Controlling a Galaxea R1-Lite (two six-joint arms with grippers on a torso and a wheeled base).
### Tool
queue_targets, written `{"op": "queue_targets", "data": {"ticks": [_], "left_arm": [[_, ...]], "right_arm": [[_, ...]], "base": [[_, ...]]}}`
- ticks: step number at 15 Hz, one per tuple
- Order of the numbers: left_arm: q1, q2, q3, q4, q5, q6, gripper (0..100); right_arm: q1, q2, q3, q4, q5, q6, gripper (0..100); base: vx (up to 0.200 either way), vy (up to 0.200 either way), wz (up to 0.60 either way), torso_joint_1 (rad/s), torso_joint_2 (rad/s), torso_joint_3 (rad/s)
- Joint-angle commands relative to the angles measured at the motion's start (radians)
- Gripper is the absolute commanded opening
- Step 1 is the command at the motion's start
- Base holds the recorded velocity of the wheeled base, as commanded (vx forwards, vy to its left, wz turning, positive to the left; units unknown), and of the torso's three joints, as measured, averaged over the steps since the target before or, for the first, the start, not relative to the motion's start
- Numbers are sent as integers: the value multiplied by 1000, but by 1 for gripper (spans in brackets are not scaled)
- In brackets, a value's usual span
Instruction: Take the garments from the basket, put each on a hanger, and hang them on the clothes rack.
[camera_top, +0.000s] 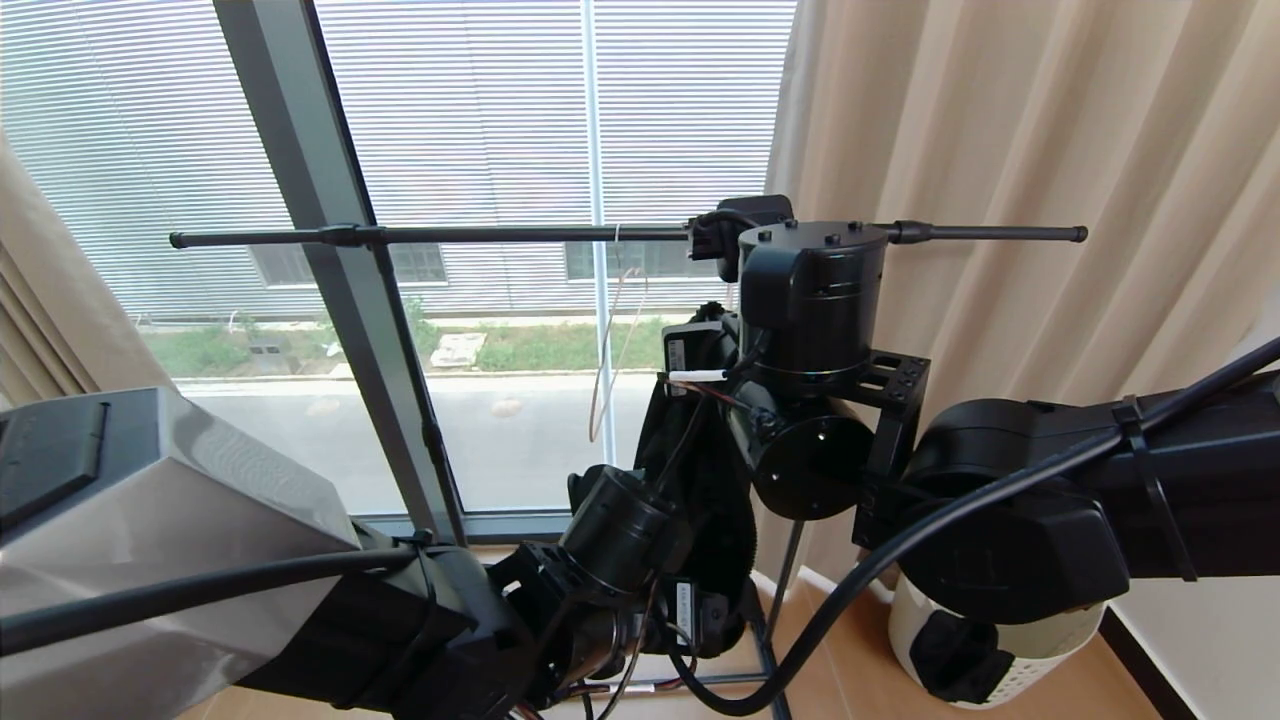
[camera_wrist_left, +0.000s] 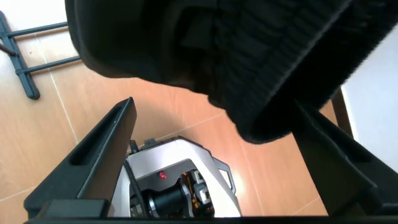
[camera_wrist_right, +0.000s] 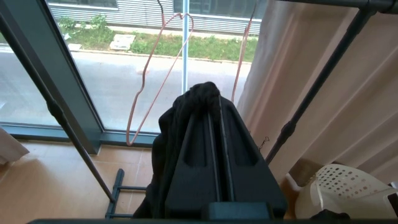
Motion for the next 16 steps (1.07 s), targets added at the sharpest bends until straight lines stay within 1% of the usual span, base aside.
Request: {"op": "queue_targets", "data": {"ticks": [1,6,7,11,13,14,15,16], "left_arm": [[-5,18,20,2,-1,3,100],[-19,37,42,4,-1,4,100],[-22,37,45,4,-1,6,0],[-24,21,92,-1,1,14,0],[-10,-48,121,4,1,26,0],[19,-83,144,5,1,61,0],[65,-129,172,4,1,135,0],[91,-154,180,2,1,173,0]], "right_arm": [[-1,-5,-1,0,0,0,0],[-9,-28,-1,0,1,-2,0],[-17,-28,-1,0,1,-2,0],[-67,-28,-9,0,5,-5,0],[-96,-30,-18,0,6,-5,0],[-113,-30,-23,0,6,-5,0],[-133,-31,-24,0,8,-7,0],[-142,-31,-24,0,8,-8,0]], "base": [[0,0,0,0,0,0],[0,0,0,0,0,0],[0,0,0,0,0,0],[0,0,0,0,0,0],[0,0,0,0,0,0],[0,0,0,0,0,0],[0,0,0,0,0,0],[0,0,0,0,0,0]]}}
